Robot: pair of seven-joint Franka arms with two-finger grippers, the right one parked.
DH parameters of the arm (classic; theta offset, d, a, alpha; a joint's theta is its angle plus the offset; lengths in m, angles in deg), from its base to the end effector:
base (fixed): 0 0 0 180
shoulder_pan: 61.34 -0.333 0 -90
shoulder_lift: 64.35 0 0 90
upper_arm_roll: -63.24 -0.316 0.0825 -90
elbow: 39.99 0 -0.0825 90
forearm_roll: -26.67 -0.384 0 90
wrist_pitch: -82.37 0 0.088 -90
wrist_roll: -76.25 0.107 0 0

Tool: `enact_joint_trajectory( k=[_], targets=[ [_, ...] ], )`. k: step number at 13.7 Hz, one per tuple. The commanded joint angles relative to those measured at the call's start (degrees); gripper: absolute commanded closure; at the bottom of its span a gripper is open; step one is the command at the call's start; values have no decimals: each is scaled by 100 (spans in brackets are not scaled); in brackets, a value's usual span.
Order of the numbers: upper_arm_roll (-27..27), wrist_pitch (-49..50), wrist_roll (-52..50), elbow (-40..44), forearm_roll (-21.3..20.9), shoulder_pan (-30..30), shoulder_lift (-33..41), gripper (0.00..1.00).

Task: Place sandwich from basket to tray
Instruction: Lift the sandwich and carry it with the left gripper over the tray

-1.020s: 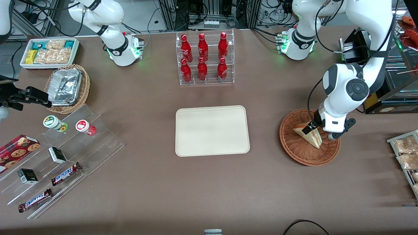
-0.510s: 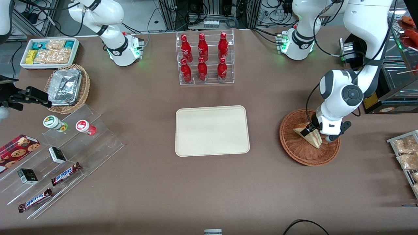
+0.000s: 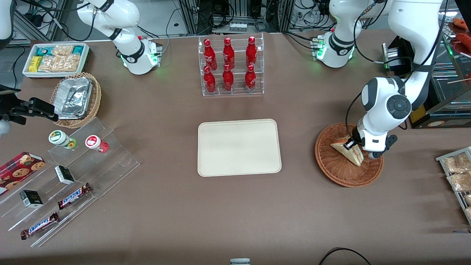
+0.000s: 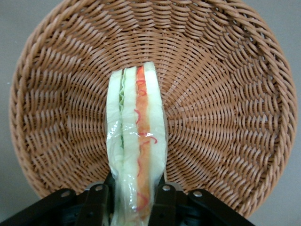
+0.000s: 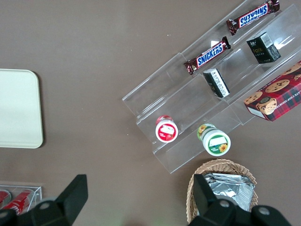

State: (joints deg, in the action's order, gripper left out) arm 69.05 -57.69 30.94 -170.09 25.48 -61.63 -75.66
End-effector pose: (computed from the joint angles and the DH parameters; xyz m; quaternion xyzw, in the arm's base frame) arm 0.5299 -0.0514 0.2695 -0.9427 -0.3335 0.0116 0.0018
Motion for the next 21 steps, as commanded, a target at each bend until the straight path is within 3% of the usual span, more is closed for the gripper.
enact_joint_trajectory(
  k=[1,6,13,21],
  targets=[
    [16,617,-154,255,13,55,313,100],
    [192,2033,38,1363,-5,309,234,100],
    [201,2053,118,1804,65,1565,-187,100],
    [201,2070,-66,3550,75,3034,-1671,100]
  ],
)
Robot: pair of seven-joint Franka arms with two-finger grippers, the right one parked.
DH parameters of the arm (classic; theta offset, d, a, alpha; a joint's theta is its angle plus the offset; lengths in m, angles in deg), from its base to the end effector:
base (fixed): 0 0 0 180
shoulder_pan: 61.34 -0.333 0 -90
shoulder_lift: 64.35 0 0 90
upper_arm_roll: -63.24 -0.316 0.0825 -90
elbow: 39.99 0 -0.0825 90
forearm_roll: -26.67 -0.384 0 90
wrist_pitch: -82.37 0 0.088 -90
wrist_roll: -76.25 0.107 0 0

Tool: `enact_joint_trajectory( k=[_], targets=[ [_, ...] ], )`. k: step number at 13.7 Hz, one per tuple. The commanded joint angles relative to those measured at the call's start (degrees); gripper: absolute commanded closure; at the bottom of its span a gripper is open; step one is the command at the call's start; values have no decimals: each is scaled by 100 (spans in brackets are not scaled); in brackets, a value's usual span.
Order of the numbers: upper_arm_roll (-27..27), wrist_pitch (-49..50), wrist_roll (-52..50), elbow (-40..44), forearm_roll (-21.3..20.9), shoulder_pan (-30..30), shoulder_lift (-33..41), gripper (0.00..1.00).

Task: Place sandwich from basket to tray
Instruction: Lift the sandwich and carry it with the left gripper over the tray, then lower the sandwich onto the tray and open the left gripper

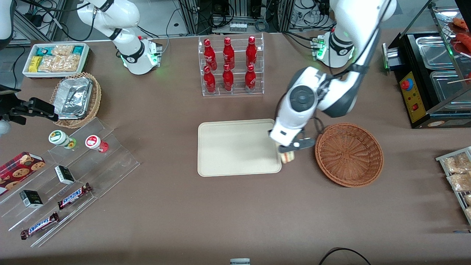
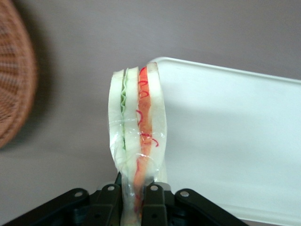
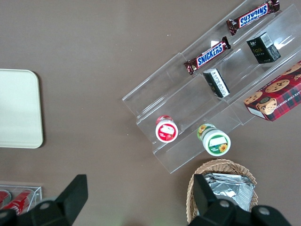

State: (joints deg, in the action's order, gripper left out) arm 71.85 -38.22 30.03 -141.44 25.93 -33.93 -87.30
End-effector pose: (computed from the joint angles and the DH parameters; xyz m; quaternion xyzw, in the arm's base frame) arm 0.5251 -0.3717 0.3329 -0.9951 -0.0903 0.0391 0.0023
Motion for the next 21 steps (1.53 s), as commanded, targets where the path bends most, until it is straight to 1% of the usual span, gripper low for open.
enact_joint_trajectory(
  k=[1,5,9,15,21],
  targets=[
    [-88,149,25,984,13,474,-735,100],
    [-88,202,104,1530,-5,844,-1281,100],
    [-88,194,446,1690,-14,1099,-1616,100],
    [-88,167,535,1918,12,1152,-1915,100],
    [-88,141,289,2068,30,1205,-2074,100]
  ],
)
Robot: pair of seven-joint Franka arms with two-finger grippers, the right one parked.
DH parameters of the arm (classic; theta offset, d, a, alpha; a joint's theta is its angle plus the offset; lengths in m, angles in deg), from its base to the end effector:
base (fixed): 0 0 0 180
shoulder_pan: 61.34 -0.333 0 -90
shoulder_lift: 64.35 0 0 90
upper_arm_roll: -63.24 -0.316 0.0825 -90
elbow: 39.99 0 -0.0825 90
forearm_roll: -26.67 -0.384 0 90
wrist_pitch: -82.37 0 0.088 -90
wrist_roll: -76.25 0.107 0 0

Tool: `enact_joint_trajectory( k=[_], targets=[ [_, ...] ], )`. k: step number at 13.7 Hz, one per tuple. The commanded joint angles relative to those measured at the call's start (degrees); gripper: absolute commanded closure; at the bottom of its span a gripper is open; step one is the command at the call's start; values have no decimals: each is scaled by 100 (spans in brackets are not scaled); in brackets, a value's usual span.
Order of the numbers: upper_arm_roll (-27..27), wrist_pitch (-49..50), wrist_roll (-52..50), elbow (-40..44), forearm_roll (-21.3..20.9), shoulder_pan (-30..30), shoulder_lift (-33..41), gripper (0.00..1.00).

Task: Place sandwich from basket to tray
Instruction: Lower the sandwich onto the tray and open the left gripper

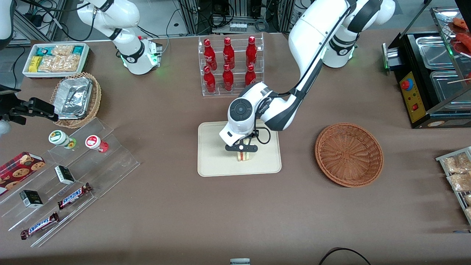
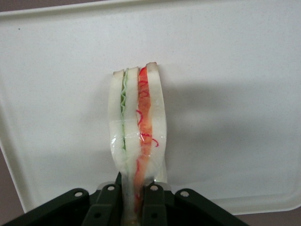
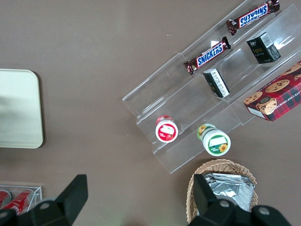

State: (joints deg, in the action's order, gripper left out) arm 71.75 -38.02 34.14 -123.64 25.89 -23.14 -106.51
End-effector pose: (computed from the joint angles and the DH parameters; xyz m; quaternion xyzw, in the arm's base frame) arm 0.5010 -0.5045 0.2436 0.9977 -0.0270 -0.0624 0.0016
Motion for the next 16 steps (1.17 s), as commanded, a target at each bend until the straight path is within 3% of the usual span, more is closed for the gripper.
enact_joint_trajectory(
  k=[1,4,5,6,7,16],
  targets=[
    [-78,121,-122,296,34,126,-152,100],
    [-78,121,-122,288,34,126,-161,100],
    [-78,113,-148,288,43,126,-170,79],
    [-78,112,-210,296,43,126,-187,33],
    [-78,112,-228,296,43,126,-179,0],
    [-87,392,-219,481,43,109,75,0]
  ],
)
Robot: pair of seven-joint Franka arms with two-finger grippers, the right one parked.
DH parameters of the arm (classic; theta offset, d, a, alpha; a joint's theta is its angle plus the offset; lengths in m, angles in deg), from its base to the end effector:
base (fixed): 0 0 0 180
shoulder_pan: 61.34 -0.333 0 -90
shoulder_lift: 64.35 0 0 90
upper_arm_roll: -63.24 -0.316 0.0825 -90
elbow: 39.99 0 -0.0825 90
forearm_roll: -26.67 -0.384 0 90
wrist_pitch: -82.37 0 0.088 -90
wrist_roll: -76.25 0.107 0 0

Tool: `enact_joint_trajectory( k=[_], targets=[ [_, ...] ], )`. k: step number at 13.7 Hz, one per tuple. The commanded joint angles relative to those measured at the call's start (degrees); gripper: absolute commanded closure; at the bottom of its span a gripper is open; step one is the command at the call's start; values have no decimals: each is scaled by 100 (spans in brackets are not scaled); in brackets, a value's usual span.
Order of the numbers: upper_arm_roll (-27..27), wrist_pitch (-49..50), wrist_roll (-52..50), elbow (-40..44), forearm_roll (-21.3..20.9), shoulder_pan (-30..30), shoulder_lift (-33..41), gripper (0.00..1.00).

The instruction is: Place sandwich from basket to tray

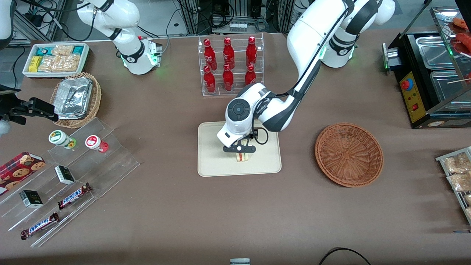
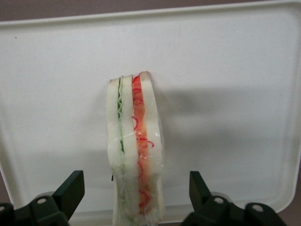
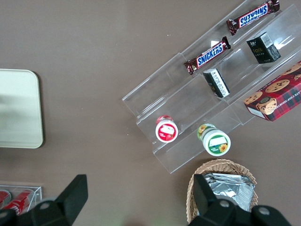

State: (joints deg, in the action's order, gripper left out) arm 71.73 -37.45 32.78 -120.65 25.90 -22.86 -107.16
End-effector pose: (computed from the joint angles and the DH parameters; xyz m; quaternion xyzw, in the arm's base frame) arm 0.5084 -0.5134 0.2577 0.9985 -0.0159 -0.0517 0.0118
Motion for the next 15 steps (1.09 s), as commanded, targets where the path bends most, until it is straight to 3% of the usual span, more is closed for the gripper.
enact_joint_trajectory(
  k=[1,5,9,15],
  targets=[
    [-84,546,-83,322,50,46,228,0],
    [-102,1460,22,920,50,-139,422,0],
    [-119,1830,681,938,33,-472,904,0],
    [-146,1848,1443,-334,-38,-1183,1959,0]
  ],
)
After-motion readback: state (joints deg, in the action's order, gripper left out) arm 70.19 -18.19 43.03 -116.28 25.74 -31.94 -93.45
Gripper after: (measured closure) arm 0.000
